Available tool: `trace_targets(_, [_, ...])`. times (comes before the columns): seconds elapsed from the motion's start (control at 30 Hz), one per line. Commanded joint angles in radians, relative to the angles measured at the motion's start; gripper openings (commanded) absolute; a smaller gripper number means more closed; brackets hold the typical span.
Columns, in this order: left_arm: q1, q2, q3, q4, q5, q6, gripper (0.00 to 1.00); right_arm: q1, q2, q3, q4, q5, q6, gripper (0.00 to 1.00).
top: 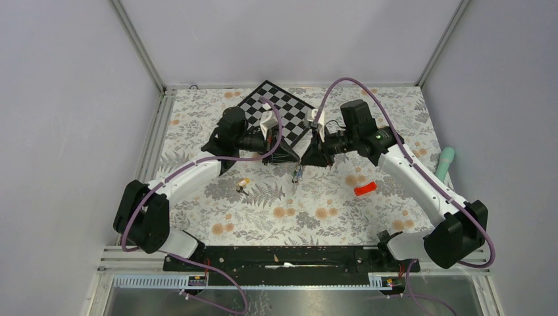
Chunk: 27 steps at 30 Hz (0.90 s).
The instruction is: Put the keys on the keyring
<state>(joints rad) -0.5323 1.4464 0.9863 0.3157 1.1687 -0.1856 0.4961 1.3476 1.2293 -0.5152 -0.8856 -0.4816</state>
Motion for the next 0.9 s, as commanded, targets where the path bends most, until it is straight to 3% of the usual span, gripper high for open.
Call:
trace_targets(0.0, [0.005, -0.017, -0.004, 0.105, 0.040, -0.032, 0.00, -0.004, 0.002, 0.023, 0.037, -0.054, 0.013, 0.23])
trace_targets(0.33, [0.005, -0.012, -0.026, 0.152, 0.029, -0.061, 0.00, -0.004, -0.003, 0.012, 0.039, -0.089, 0.008, 0.00])
trace_targets(0.5, [0.006, -0.014, -0.022, 0.138, 0.026, -0.040, 0.00, -0.004, -0.012, 0.031, -0.023, -0.036, -0.060, 0.00])
trace_targets(0.57, [0.006, -0.012, 0.004, 0.053, 0.015, 0.027, 0.00, -0.003, -0.012, 0.052, -0.071, -0.002, -0.095, 0.00])
trace_targets(0.7, [0.006, 0.001, 0.114, -0.247, -0.042, 0.295, 0.14, 0.015, 0.005, 0.100, -0.178, 0.093, -0.161, 0.00])
trace_targets(0.87, [0.004, 0.026, 0.203, -0.395, -0.065, 0.437, 0.33, 0.023, 0.011, 0.118, -0.219, 0.133, -0.173, 0.00])
